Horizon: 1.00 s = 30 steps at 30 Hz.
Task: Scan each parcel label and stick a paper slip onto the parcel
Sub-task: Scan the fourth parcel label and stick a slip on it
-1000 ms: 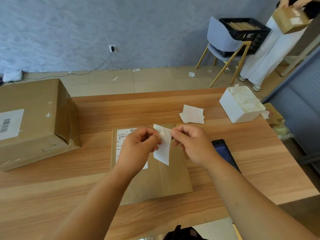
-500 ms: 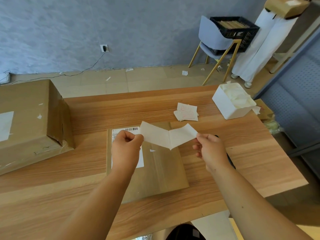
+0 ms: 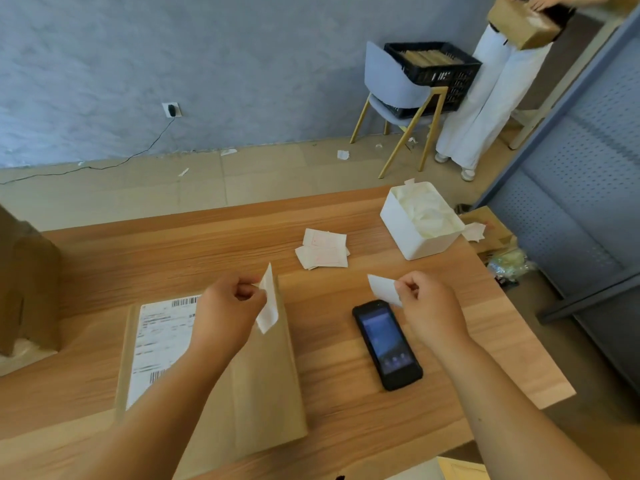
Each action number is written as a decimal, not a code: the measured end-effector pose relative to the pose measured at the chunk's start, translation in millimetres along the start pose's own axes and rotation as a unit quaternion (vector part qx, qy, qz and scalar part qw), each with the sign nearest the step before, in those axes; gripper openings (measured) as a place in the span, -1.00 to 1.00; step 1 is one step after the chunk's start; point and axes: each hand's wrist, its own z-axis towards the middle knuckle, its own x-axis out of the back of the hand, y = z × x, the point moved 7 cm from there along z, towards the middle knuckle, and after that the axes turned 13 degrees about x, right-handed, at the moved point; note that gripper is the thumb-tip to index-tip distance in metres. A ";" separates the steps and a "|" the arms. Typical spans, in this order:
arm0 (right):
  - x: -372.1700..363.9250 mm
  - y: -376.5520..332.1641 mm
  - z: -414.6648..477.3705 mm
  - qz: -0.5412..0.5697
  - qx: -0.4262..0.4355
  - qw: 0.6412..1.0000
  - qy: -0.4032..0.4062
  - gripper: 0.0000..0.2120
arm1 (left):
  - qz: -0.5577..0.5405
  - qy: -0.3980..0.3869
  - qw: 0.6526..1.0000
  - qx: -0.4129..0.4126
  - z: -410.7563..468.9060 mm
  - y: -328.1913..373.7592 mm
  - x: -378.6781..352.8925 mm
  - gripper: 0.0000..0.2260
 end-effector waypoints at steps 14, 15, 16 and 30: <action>91.8 137.8 108.3 -0.038 0.005 0.994 -0.106 -0.85 | 0.054 -0.037 0.988 -0.141 55.7 181.8 -223.7 -0.95; 95.1 145.3 115.1 -0.039 0.008 0.994 -0.107 -0.85 | 0.046 -0.025 0.986 -0.160 60.6 196.3 -232.9 -0.96; 98.1 152.2 122.1 -0.039 0.011 0.994 -0.106 -0.85 | 0.045 -0.014 0.982 -0.181 65.5 209.8 -242.4 -0.95; 99.2 196.9 158.4 -0.002 0.024 0.993 -0.118 -0.87 | 0.381 -0.030 0.876 -0.294 120.4 240.9 -348.1 -0.76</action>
